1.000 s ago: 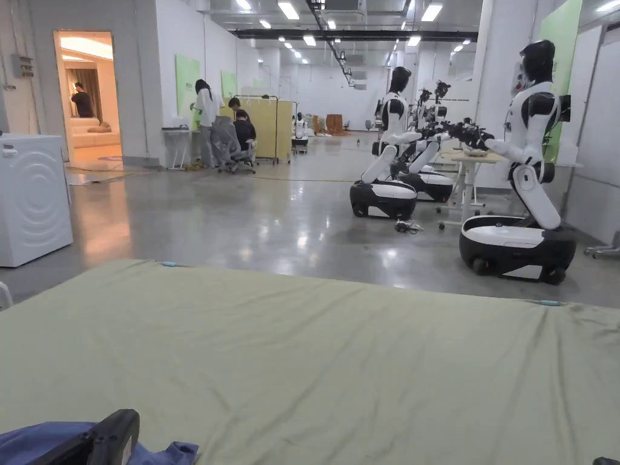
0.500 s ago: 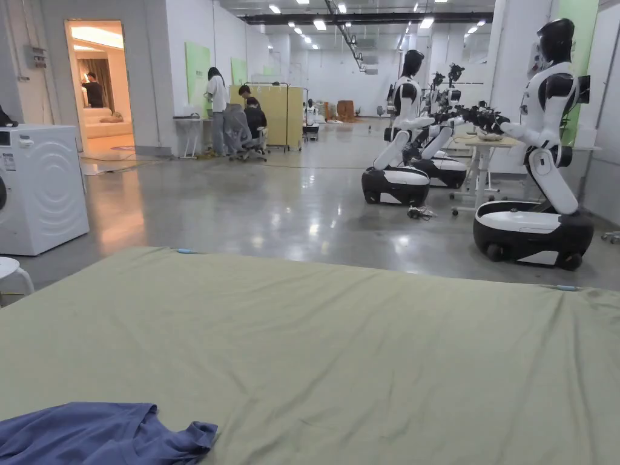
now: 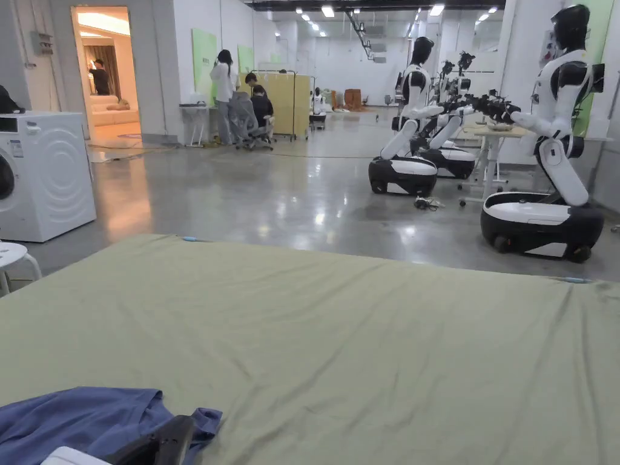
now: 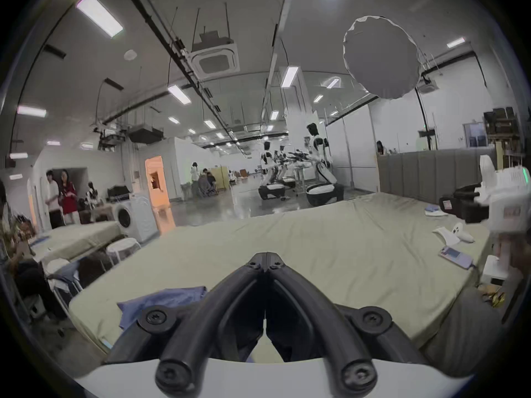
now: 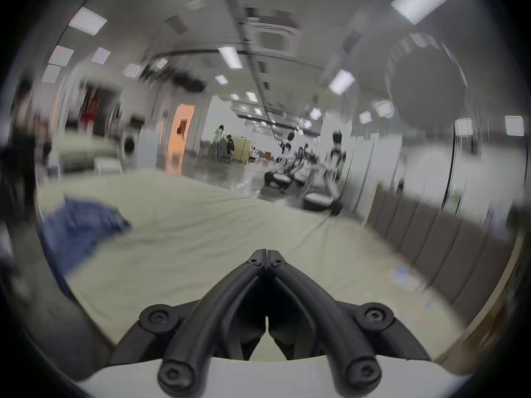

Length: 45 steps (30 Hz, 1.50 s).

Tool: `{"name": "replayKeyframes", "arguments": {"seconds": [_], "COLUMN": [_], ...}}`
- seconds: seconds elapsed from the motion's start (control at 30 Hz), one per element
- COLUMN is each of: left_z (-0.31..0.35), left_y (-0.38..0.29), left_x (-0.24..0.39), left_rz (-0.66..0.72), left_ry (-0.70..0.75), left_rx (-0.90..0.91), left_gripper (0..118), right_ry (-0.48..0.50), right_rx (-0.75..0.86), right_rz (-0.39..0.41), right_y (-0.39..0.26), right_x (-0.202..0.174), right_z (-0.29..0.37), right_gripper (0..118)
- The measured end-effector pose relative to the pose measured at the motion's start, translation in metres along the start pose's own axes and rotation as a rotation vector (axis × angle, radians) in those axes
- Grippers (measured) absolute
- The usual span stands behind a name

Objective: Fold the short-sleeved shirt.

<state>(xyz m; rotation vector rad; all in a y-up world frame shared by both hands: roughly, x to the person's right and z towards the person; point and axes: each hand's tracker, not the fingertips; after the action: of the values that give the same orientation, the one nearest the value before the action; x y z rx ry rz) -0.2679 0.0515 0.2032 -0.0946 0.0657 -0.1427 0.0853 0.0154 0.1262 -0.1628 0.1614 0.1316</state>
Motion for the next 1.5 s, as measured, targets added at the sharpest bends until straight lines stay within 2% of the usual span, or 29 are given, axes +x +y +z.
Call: {"name": "replayKeyframes", "arguments": {"seconds": [0.03, 0.1, 0.13, 0.2, 0.33, 0.4, 0.47, 0.57, 0.87, 0.97, 1.03, 1.17, 1.27, 1.37, 1.5], "left_z": [0.002, 0.004, 0.005, 0.007, 0.010, 0.014, 0.020, 0.030, 0.070, 0.071, 0.065, 0.032, -0.015, -0.079, -0.169], "left_y": [0.000, 0.005, 0.007, 0.009, 0.011, 0.009, 0.008, 0.009, 0.004, -0.004, -0.010, -0.031, -0.053, -0.085, -0.132], "left_x": [0.007, 0.009, 0.007, 0.009, 0.006, 0.002, -0.006, -0.018, -0.061, -0.077, -0.088, -0.113, -0.140, -0.168, -0.195], "left_rz": [-0.052, -0.044, -0.012, 0.034, 0.045, 0.074, 0.116, 0.098, 0.053, 0.080, 0.102, 0.132, 0.250, 0.369, 0.410], "left_ry": [0.043, 0.031, -0.005, -0.012, -0.004, 0.048, 0.041, 0.096, 0.270, 0.259, 0.240, 0.180, 0.082, 0.047, 0.015], "left_rx": [0.009, 0.006, 0.015, 0.037, 0.049, 0.049, 0.045, 0.030, -0.033, -0.074, -0.114, -0.193, -0.290, -0.413, -0.596], "left_gripper": [0, 0, 0, 0, 0, 0, 0, 0, 0, 0, 0, 44, 71, 74, 74], "right_ry": [0.044, 0.025, 0.020, 0.016, 0.030, 0.032, 0.049, 0.082, 0.288, 0.328, 0.390, 0.415, 0.399, 0.383, 0.333], "right_rx": [0.002, 0.010, 0.013, 0.011, 0.010, 0.019, 0.029, 0.049, 0.059, 0.057, 0.054, 0.019, -0.012, -0.053, -0.103], "right_rz": [-0.087, -0.119, -0.092, -0.089, -0.069, -0.052, -0.043, -0.031, -0.032, -0.025, -0.043, -0.019, 0.017, 0.008, 0.005], "right_y": [0.000, -0.004, -0.001, -0.001, 0.008, 0.007, 0.011, 0.014, 0.024, 0.022, 0.019, 0.009, 0.000, -0.008, -0.019], "right_x": [0.004, 0.004, -0.006, -0.008, -0.021, -0.020, -0.025, -0.035, -0.096, -0.105, -0.108, -0.111, -0.107, -0.100, -0.085], "right_z": [0.002, 0.001, 0.003, 0.003, 0.007, 0.004, 0.003, -0.004, -0.024, -0.025, -0.021, -0.018, -0.015, -0.015, -0.016], "right_gripper": [0, 0, 0, 0, 0, 0, 0, 0, 0, 0, 0, 0, 0, 0, 0]}}
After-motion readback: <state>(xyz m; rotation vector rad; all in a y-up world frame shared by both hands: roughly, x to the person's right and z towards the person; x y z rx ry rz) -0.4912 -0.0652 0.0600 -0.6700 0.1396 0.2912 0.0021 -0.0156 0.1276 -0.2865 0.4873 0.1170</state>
